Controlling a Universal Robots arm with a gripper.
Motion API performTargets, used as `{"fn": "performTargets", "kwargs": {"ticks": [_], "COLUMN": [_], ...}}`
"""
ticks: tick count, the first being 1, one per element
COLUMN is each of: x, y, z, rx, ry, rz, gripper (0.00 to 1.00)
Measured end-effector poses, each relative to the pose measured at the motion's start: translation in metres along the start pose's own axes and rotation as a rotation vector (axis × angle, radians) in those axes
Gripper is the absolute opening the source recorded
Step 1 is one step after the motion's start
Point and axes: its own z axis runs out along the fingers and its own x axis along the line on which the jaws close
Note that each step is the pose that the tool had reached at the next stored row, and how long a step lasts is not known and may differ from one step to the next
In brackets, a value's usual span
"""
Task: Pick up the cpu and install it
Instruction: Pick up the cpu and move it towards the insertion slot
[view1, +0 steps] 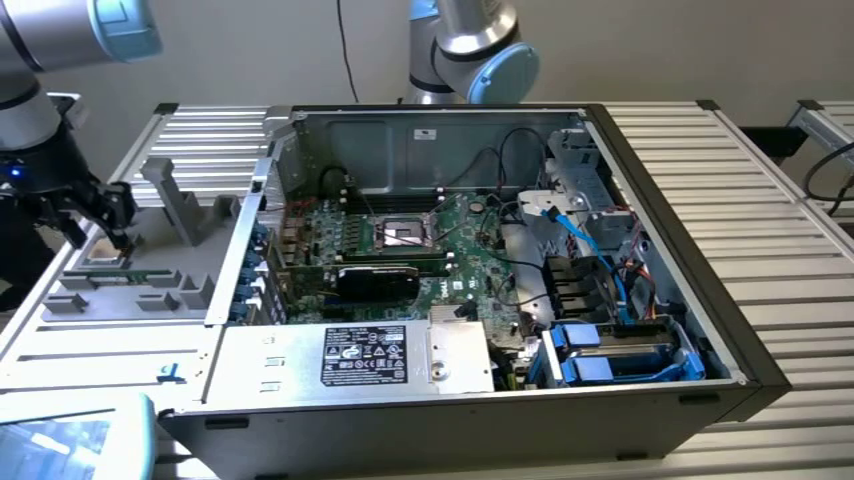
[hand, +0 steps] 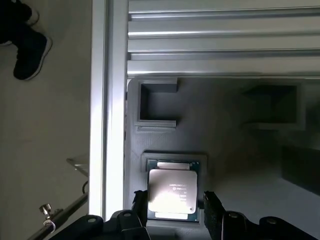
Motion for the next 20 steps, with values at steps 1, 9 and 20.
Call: {"fn": "performTargets", "kwargs": {"ticks": [1,9,20], "x": [0.000,-0.002,-0.003], "y": [0.0003,0.0010,0.0058], "z": [0.0007,0.0055,0.0111], "rx": [-0.0001,-0.0002,-0.0004], "ry": [0.0000,0.0083,0.0105], "rz": [0.000,0.005,0.007], "gripper": [0.58,0.65,0.65]}}
